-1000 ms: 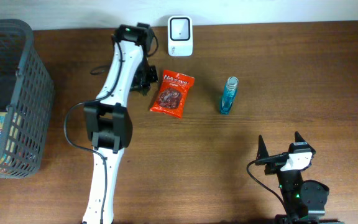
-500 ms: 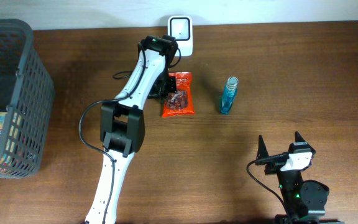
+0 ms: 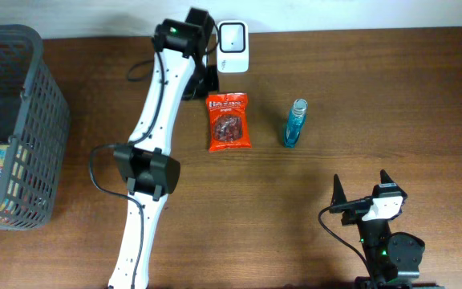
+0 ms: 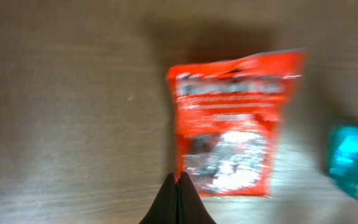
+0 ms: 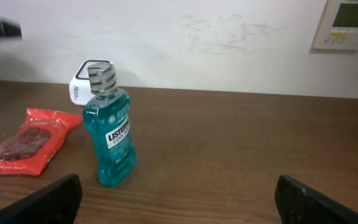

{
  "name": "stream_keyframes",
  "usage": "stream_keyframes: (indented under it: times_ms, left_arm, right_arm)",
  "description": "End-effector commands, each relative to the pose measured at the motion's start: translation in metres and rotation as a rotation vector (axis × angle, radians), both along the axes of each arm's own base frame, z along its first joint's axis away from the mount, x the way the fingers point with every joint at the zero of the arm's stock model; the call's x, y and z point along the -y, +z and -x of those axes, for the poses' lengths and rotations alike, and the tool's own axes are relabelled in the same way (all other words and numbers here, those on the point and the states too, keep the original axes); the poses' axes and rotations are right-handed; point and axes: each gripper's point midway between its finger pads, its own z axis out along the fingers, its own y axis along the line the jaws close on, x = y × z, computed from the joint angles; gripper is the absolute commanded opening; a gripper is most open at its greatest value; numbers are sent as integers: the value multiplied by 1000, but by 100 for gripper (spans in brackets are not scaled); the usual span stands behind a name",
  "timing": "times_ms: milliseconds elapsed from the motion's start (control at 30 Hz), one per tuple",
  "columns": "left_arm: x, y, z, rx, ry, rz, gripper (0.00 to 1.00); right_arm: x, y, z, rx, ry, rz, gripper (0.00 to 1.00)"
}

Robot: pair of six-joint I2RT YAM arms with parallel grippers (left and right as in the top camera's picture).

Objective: Scan the item barcode
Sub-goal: 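Release the red bag on the table and lift the left gripper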

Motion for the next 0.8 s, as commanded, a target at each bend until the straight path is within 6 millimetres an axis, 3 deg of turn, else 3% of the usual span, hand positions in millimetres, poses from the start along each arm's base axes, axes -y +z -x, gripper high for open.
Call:
stream_keyframes:
  times_ms: [0,67,100,200,233,300,367,467,767]
  left_arm:
    - [10,79,1,175,-58,108,2]
    - [9,103,5,224,-78,119,12]
    - [8,120,9,266,-128,116,31]
    - [9,151,19,335,-202,134,62]
    - [9,161,22,355,-206,141,65]
    - [6,180,30,391,-207,147,82]
    - [4,187,36,396,-206,148,86]
    - [-1,185,47,357,-205,135,88]
    - [3,124,74,108,-224,97,99]
  right_arm:
    - [2,-3,0,-3,-12,-4,98]
    - [2,-3,0,-3,-12,-4,98]
    - [2,-3,0,-3,-12,-4,98]
    - [2,-3,0,-3,-12,-4,98]
    - [2,-3,0,-3,-12,-4,98]
    - [2,-3,0,-3,-12,-4,98]
    - [2,-3,0,-3,-12,-4,98]
    - [2,-3,0,-3,-12,-4,98]
    - [2,-3,0,-3,-12,-4,98]
